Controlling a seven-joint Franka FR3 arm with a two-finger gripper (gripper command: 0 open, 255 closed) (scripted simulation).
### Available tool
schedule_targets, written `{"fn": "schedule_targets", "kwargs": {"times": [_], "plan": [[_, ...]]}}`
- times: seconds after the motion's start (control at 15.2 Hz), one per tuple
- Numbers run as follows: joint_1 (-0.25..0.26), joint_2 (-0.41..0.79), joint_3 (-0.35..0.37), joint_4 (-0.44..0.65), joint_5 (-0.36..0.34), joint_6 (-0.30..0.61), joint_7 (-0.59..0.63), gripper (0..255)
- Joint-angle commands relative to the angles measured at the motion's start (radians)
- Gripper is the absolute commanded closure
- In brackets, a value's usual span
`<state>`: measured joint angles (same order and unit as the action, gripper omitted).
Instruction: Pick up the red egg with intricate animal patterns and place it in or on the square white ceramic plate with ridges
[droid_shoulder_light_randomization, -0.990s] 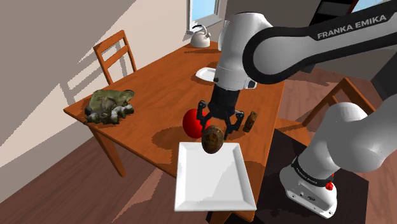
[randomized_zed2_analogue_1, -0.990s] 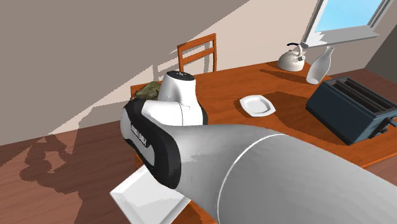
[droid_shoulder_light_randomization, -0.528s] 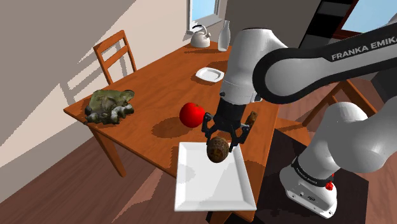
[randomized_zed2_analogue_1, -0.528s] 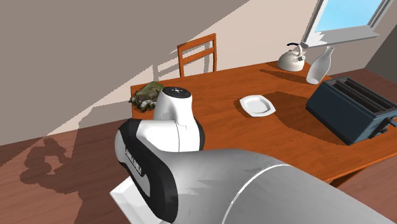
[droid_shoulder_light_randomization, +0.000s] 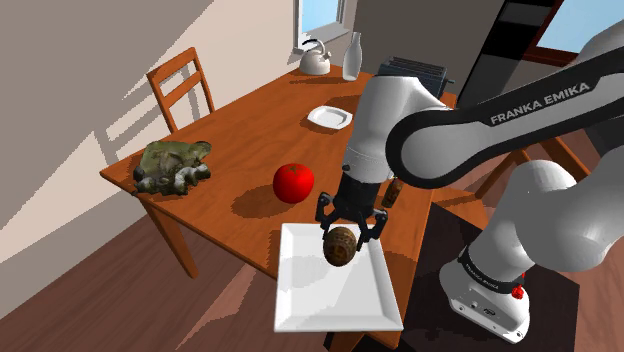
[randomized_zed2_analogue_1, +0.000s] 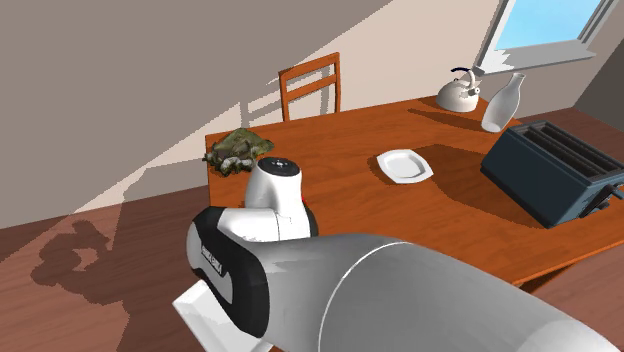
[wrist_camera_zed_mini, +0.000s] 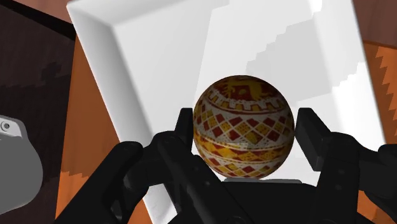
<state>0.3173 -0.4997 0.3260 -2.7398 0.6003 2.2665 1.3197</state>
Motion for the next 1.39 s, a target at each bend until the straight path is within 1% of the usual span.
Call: {"fn": "schedule_targets", "kwargs": {"times": [0.0,0.2,0.73,0.79,1.12,1.32], "plan": [[0.002,0.024,0.003,-0.011,0.011,0.034,-0.014,255],[0.009,0.066,0.011,-0.029,0.033,0.092,-0.037,255],[0.009,0.066,0.01,-0.029,0.033,0.092,-0.037,255],[0.008,0.065,0.009,-0.03,0.032,0.091,-0.039,0],[0.009,0.066,0.01,-0.029,0.033,0.092,-0.037,0],[-0.018,-0.027,-0.026,0.005,-0.023,-0.039,-0.014,0]]}}
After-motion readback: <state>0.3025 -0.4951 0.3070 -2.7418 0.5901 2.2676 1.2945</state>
